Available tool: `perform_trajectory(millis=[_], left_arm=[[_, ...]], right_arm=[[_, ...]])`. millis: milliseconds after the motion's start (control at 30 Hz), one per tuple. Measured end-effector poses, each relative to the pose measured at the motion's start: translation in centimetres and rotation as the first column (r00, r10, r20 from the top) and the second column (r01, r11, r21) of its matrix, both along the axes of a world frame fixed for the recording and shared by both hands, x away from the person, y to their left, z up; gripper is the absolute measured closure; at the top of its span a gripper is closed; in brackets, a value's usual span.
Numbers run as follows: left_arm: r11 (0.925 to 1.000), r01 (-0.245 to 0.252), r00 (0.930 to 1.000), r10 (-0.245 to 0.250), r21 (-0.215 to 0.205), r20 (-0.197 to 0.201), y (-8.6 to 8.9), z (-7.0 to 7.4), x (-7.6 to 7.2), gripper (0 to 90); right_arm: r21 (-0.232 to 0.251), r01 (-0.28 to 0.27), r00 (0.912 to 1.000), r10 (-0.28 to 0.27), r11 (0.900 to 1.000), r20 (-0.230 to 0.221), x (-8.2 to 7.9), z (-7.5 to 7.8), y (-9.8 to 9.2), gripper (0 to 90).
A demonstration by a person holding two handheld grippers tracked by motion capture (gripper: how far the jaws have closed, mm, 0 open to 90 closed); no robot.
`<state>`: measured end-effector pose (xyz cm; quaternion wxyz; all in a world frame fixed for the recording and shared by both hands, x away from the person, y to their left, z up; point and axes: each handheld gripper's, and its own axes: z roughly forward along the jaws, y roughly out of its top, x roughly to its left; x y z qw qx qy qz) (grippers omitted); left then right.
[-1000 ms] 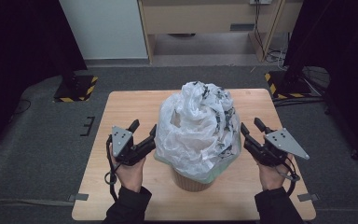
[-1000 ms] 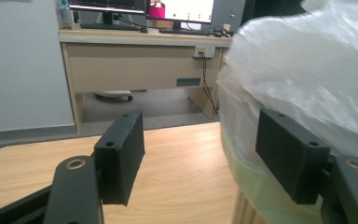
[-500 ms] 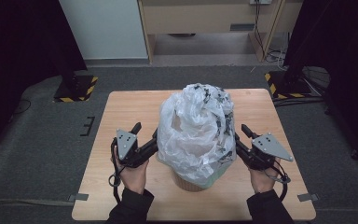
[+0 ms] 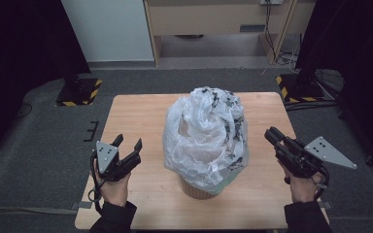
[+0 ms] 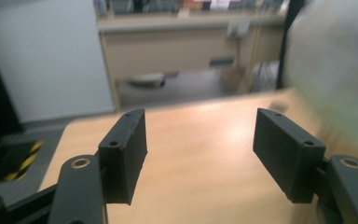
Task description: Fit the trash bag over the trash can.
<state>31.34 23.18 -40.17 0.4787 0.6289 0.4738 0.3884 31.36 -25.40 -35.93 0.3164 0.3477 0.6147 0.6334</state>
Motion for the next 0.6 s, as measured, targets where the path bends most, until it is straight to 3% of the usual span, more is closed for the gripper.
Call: perform_trajectory(millis=[100,167,300,467,600], left_arm=[[0.9986,-0.006,0.9958,0.01,0.053,-0.091,1.2,-2.9,0.6,34.8],[0.9974,-0.001,0.9879,0.012,0.073,-0.155,2.0,-4.9,0.9,34.8],[0.9963,-0.004,0.9709,0.024,0.086,-0.238,3.0,-8.0,0.9,34.7],[0.9947,-0.003,0.9515,0.035,0.103,-0.306,2.9,-9.7,1.5,34.3],[0.9912,0.013,0.9343,0.035,0.132,-0.355,2.4,-10.9,2.2,33.5]], right_arm=[[0.014,-0.093,0.9949,0.093,0.996,0.038,-0.5,1.2,-0.4,87.5],[0.024,-0.171,0.9845,0.17,0.985,0.041,-0.6,2.0,-0.6,90.0],[0.015,-0.308,0.9509,0.307,0.951,0.042,-0.5,3.4,0.1,90.0],[0.02,-0.437,0.8987,0.436,0.899,0.048,0.4,4.4,2.7,90.0],[0.004,-0.475,0.8799,0.475,0.88,0.023,1.6,4.6,4.8,90.0]])
